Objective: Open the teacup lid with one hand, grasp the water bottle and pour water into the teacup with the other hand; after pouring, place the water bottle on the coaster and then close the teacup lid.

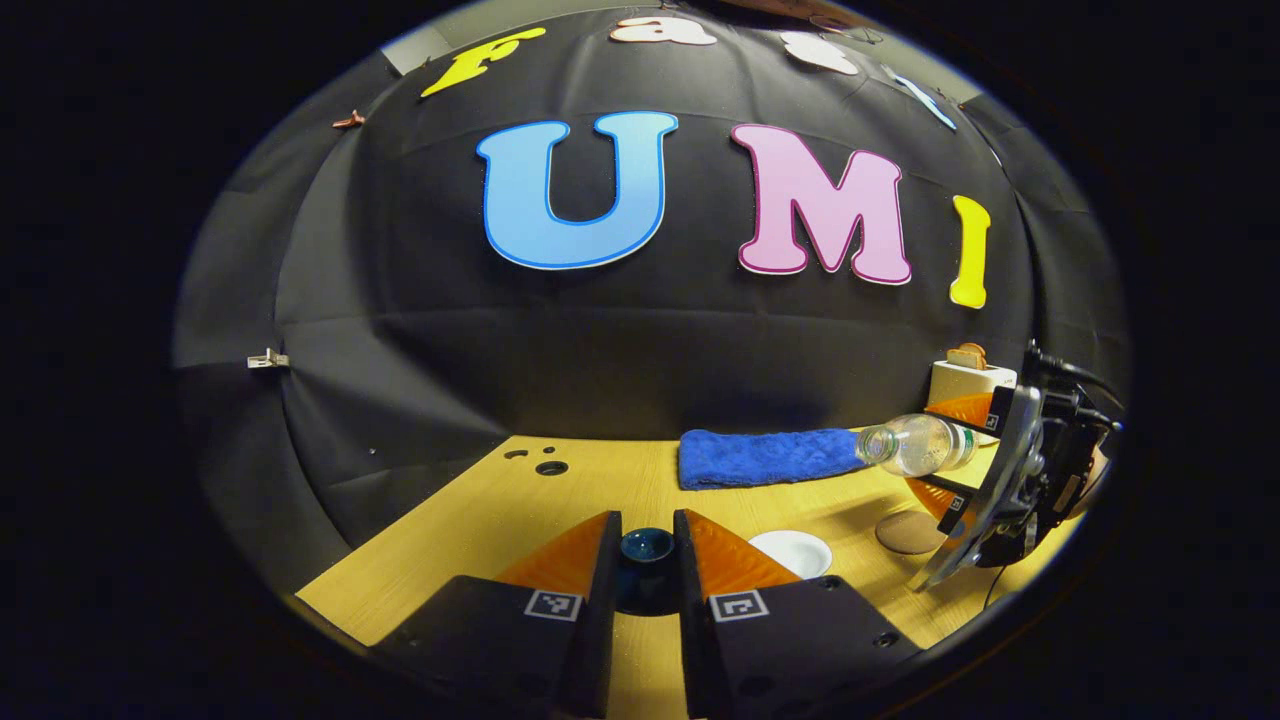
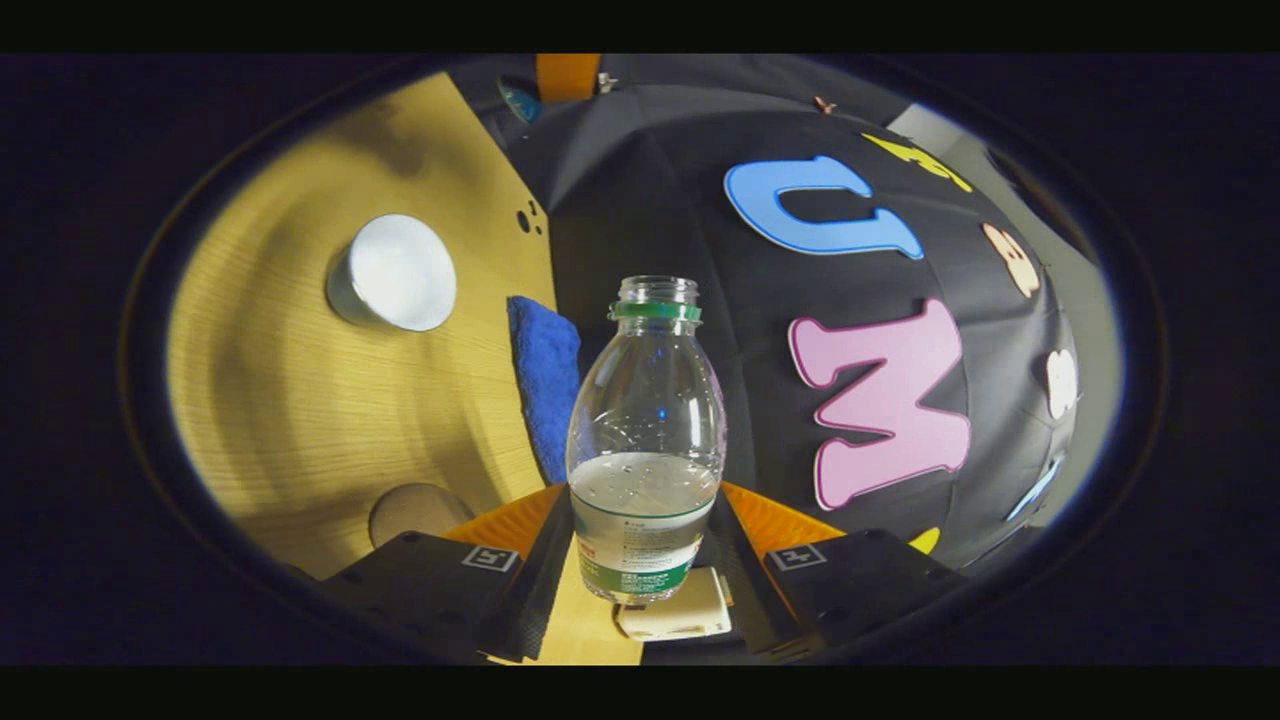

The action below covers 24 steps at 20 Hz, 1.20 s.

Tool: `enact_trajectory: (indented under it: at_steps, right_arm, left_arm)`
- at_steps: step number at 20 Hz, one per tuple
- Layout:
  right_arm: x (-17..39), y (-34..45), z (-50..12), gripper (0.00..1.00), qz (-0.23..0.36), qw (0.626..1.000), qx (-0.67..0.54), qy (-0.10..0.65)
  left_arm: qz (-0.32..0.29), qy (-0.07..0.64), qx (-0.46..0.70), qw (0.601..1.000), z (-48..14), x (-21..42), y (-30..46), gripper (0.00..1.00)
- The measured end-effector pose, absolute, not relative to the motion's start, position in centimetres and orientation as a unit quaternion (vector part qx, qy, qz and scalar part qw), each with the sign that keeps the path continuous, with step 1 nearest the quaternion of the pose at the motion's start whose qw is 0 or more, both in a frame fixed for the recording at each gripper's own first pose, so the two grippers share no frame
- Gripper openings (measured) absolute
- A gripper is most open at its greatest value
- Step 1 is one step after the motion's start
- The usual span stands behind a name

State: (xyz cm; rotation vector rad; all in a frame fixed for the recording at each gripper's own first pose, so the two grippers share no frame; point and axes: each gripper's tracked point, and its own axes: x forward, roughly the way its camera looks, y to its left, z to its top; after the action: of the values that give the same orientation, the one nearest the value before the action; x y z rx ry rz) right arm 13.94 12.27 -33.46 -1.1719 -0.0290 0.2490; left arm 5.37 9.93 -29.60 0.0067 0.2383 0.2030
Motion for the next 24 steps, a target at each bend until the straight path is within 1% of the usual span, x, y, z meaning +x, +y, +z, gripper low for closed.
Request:
enact_trajectory:
  at_steps: [1,2,3,4,5,6,7,8,9,10,11,12,13,14,15,16,17,18,20,21,22,23,24]
  right_arm:
    - [13.7,12.5,-33.5,0.72,0.126,0.814,-0.567,-0.02]
    - [13.5,13.1,-33.9,0.76,0.137,0.801,-0.582,-0.026]
    - [13.5,13.5,-34.3,0.75,0.145,0.79,-0.594,-0.032]
    - [13.4,13.9,-34.7,0.75,0.153,0.781,-0.604,-0.035]
    - [13.6,14.3,-35.0,0.75,0.158,0.775,-0.61,-0.038]
    - [13.7,14.4,-35.3,0.75,0.161,0.77,-0.616,-0.039]
    - [13.8,14.2,-35.5,0.75,0.162,0.766,-0.621,-0.04]
    - [13.9,14.1,-35.8,0.75,0.163,0.762,-0.625,-0.04]
    - [14.0,14.1,-35.9,0.75,0.163,0.759,-0.629,-0.041]
    - [13.9,14.1,-35.9,0.75,0.163,0.755,-0.633,-0.042]
    - [13.9,14.4,-36.1,0.73,0.164,0.75,-0.639,-0.046]
    - [13.7,14.7,-36.2,0.75,0.168,0.742,-0.647,-0.051]
    - [13.5,14.9,-36.5,0.75,0.17,0.735,-0.654,-0.056]
    - [13.3,15.0,-36.8,0.75,0.173,0.729,-0.66,-0.059]
    - [13.0,15.1,-37.0,0.72,0.176,0.723,-0.665,-0.062]
    - [12.8,15.1,-37.1,0.75,0.177,0.719,-0.669,-0.063]
    - [13.2,15.0,-37.1,0.75,0.178,0.715,-0.673,-0.065]
    - [13.4,15.1,-37.1,0.75,0.177,0.711,-0.678,-0.067]
    - [13.5,15.1,-37.1,0.75,0.176,0.704,-0.684,-0.072]
    - [13.6,15.1,-37.2,0.75,0.178,0.699,-0.688,-0.074]
    - [13.7,15.0,-37.1,0.75,0.18,0.692,-0.695,-0.078]
    - [13.8,15.0,-36.9,0.72,0.18,0.685,-0.701,-0.083]
    - [13.8,15.0,-36.9,0.75,0.182,0.679,-0.706,-0.086]
  left_arm:
    - [0.103,0.119,0.004,0.988,-29.6,5.2,10.1,0.29]
    - [0.105,0.119,0.005,0.987,-29.6,5.1,10.3,0.29]
    - [0.107,0.119,0.004,0.987,-29.7,5.1,10.5,0.32]
    - [0.108,0.118,0.003,0.987,-29.6,4.9,10.7,0.32]
    - [0.109,0.118,0.002,0.987,-29.7,4.8,10.7,0.29]
    - [0.11,0.119,0.002,0.987,-29.7,4.8,10.8,0.32]
    - [0.111,0.12,0.002,0.987,-29.8,4.7,10.9,0.32]
    - [0.112,0.12,0.002,0.986,-29.8,4.5,11.0,0.29]
    - [0.113,0.121,0.002,0.986,-29.9,4.4,11.0,0.29]
    - [0.113,0.121,0.003,0.986,-29.9,4.4,11.0,0.32]
    - [0.114,0.122,0.004,0.986,-30.0,4.3,11.2,0.29]
    - [0.115,0.123,0.004,0.986,-30.0,4.3,11.3,0.29]
    - [0.116,0.124,0.003,0.986,-30.1,4.2,11.3,0.32]
    - [0.117,0.124,0.002,0.985,-30.1,4.2,11.4,0.29]
    - [0.118,0.124,0.001,0.985,-30.2,4.2,11.5,0.32]
    - [0.119,0.124,0.0,0.985,-30.2,4.2,11.6,0.32]
    - [0.121,0.124,0.0,0.985,-30.2,4.1,11.7,0.32]
    - [0.121,0.125,0.0,0.985,-30.3,4.1,11.7,0.29]
    - [0.121,0.126,0.001,0.985,-30.2,4.1,11.8,0.29]
    - [0.121,0.126,0.001,0.985,-30.3,4.0,11.9,0.32]
    - [0.12,0.126,0.001,0.985,-30.3,4.1,11.9,0.32]
    - [0.12,0.127,0.002,0.985,-30.4,4.0,11.9,0.32]
    - [0.12,0.127,0.002,0.985,-30.4,4.0,11.9,0.32]
